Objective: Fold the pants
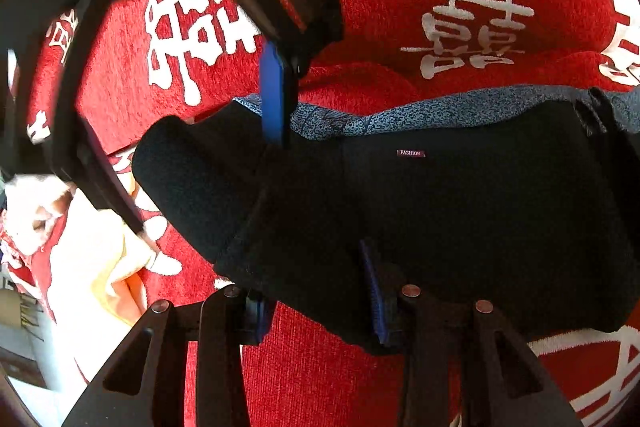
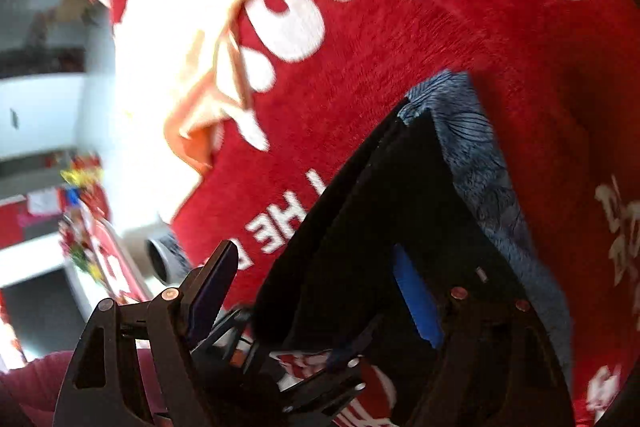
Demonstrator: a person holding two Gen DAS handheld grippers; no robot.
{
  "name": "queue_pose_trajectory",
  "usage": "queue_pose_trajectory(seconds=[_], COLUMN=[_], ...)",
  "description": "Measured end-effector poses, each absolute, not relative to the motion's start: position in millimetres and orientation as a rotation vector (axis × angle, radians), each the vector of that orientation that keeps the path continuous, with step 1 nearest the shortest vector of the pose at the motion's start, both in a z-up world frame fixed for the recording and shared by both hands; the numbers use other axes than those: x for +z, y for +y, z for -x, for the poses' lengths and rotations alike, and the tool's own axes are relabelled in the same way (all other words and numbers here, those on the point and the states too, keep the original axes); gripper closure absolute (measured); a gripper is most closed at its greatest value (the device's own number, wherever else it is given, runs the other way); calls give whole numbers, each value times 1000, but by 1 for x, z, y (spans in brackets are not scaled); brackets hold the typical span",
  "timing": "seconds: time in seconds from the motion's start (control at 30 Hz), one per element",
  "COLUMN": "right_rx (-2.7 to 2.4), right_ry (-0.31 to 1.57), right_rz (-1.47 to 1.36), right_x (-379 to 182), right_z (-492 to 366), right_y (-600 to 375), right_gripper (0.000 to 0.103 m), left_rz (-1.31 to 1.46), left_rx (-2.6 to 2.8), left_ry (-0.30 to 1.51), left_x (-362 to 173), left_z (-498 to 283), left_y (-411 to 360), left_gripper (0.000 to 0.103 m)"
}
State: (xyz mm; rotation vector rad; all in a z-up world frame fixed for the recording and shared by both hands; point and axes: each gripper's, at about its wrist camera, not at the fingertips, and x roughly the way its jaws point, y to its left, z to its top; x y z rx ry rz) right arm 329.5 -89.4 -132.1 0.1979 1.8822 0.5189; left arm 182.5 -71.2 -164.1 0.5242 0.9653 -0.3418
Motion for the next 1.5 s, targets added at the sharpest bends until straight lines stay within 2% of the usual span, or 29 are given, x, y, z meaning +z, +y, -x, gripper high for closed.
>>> queue_pose_trajectory(seconds=[0.1,0.13,0.17,0.23,0.27,0.63,1.03,1.23,1.5], right_rx=[471,454,457,456,449,435,278,166,10], right_ry=[1955,1962,1954,1913,1888,1546,1212,1116,1108], right_rz=[-132,-110,-114,-191,-227,-700,-949,-1052,-1181], right_x=[-150,-154,-154,-146,-141,-76,-7,-10,-72], right_z=[-329,-327,-325,-321,-319,-254,-110,-30,55], right_y=[-84,-86,-89,-105,-114,-238,-384,-447,-504], right_gripper=[21,28,56,81,83,84,81,81,81], left_rz=[-518,-517,-511,-504,-509,-407,-381,-488,-611], left_rx=[-341,-343,-350,-372,-382,-506,-766,-898,-993], left_ry=[970,973,984,970,958,885,843,831,895], left_x=[-162,-161,-162,-156,-151,-76,-18,-32,-90], left_z=[-181,-178,-179,-175,-172,-147,-82,-33,17], left_y=[-72,-73,-74,-77,-81,-132,-244,-312,-375], left_gripper=[64,64,64,64,64,64,64,63,64])
